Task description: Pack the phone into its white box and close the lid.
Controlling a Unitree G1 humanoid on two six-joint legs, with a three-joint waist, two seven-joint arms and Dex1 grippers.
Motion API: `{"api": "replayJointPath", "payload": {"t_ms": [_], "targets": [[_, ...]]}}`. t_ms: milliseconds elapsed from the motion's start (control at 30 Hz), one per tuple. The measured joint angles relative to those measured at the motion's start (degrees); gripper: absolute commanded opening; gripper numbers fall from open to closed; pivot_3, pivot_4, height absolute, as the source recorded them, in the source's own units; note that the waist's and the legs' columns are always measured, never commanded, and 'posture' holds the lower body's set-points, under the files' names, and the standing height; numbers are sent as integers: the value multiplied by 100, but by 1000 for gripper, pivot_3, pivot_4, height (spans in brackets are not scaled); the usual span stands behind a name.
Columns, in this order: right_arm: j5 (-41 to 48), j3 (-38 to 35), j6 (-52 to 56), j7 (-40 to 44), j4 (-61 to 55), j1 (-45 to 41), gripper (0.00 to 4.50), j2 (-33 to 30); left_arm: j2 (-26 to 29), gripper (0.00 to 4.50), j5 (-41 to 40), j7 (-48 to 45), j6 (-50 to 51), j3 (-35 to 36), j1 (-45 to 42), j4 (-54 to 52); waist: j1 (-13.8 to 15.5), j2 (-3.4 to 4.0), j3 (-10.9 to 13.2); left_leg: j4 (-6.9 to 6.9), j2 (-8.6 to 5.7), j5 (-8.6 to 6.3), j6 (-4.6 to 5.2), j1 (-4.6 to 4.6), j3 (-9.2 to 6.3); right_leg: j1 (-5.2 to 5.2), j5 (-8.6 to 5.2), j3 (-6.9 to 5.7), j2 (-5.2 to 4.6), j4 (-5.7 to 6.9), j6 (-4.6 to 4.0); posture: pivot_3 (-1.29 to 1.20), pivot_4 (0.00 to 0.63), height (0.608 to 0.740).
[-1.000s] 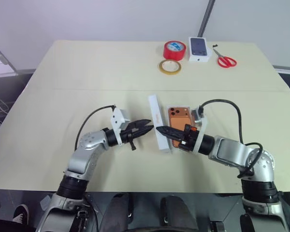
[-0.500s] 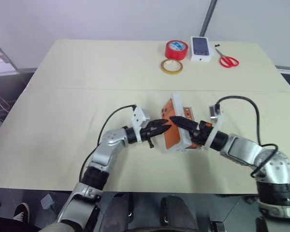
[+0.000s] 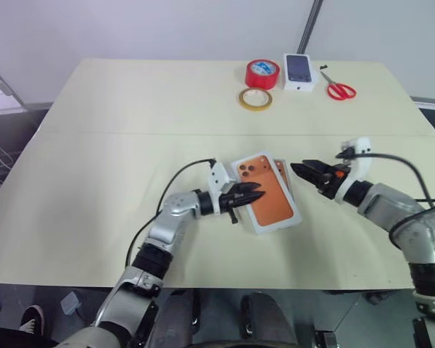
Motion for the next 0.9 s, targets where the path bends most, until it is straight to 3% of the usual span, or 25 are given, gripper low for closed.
{"api": "replayJointPath", "payload": {"t_ms": [33, 167, 267, 533, 900], "targets": [[-319, 92, -214, 61, -5, 5, 104, 31, 204, 1096, -33, -60, 171, 20, 121, -265, -10, 0, 0, 0, 0, 0, 0, 0, 0, 0, 0, 1, -3, 0, 0, 0, 150, 728], [-1497, 371, -1030, 207, 205, 36, 43, 35, 838, 1096, -148, -246, 695, 92, 546, -1024, -11, 2, -1, 0, 0, 3, -5, 3, -1, 3, 0, 1, -8, 1, -1, 0, 150, 728], [-1780, 281, -1205, 283, 525, 65, 43, 173, 996, 1096, 0, -46, 870, 99, 760, -1032, 39, 2, -1, 3, -5, 3, -6, 5, -1, 8, 0, 1, -16, 0, -1, 0, 150, 728], [-1943, 236, -1374, 951, 190, 435, 43, 282, 401, 1096, 99, 622, 878, 104, 765, -887, 117, 3, -1, 9, -10, 3, -6, 5, -1, 12, 0, -1, -25, 2, -1, 0, 150, 728], [-1995, -159, -1185, 848, 164, 387, 43, 597, -370, 1096, 272, 844, 594, -12, -36, 272, 114, 2, 0, 14, -12, 4, -7, 5, 0, 11, 1, -8, -8, 10, 1, 0, 150, 728]]}}
